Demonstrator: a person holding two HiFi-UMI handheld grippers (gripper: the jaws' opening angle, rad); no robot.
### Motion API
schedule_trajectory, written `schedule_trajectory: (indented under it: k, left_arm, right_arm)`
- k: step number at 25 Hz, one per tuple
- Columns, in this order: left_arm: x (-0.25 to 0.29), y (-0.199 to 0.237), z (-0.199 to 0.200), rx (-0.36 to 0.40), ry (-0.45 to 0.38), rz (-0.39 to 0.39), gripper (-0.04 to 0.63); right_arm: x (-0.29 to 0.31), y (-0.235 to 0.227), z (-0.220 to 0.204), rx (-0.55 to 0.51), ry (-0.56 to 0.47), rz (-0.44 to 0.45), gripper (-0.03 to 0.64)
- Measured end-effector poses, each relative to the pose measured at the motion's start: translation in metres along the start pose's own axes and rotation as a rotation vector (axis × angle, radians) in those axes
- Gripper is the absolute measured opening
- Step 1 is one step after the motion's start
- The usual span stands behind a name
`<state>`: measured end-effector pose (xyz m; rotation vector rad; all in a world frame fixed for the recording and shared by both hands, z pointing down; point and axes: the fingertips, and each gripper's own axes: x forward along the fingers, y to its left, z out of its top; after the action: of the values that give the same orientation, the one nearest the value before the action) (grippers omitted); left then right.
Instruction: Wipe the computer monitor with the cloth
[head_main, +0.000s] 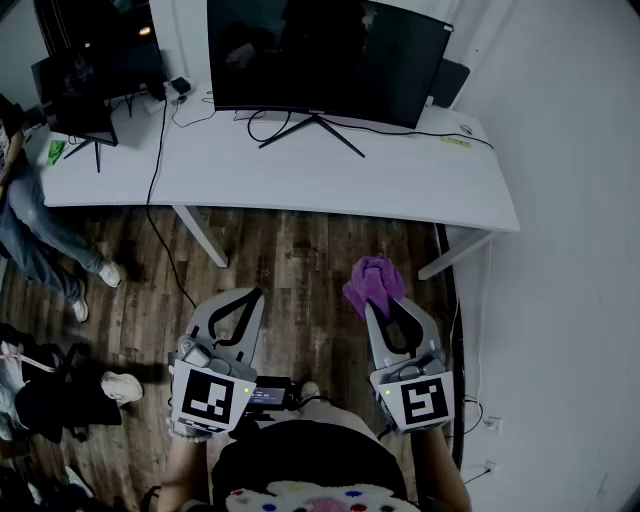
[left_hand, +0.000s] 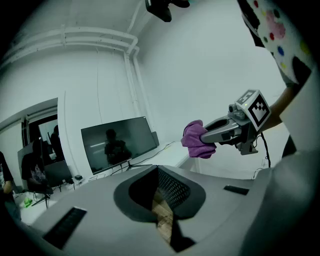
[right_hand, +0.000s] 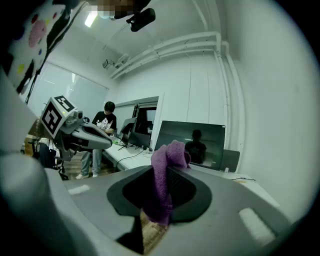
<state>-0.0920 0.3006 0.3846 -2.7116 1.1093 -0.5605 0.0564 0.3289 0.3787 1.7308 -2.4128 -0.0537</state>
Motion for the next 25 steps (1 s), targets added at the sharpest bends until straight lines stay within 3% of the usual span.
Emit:
schedule_trajectory:
  k: [9,14,18,25]
  left_arm:
    - [0.004,0.0,0.004,0.0,0.002,0.011,0.006]
    - [0.002,-0.002,0.009,-0.003,0.0,0.036,0.006]
    - [0.001,-0.011,0.015,-0.011,0.001,0.057,0.006]
    - [0.009,-0.032,0.02,0.011,0.007,0.057,0.006]
  right_arm:
    - [0.004,-0.006,0.0,0.013,-0.004,0.007,0.092]
    - [-0.004,-0.013,-0.012,0.025,0.08,0.013,0.092]
    - [-0.013,-0.023,-0.008,0.011,0.0,0.028,0.092]
    - [-0.028,-0.037,-0.005,0.004,-0.028,0.026,0.092]
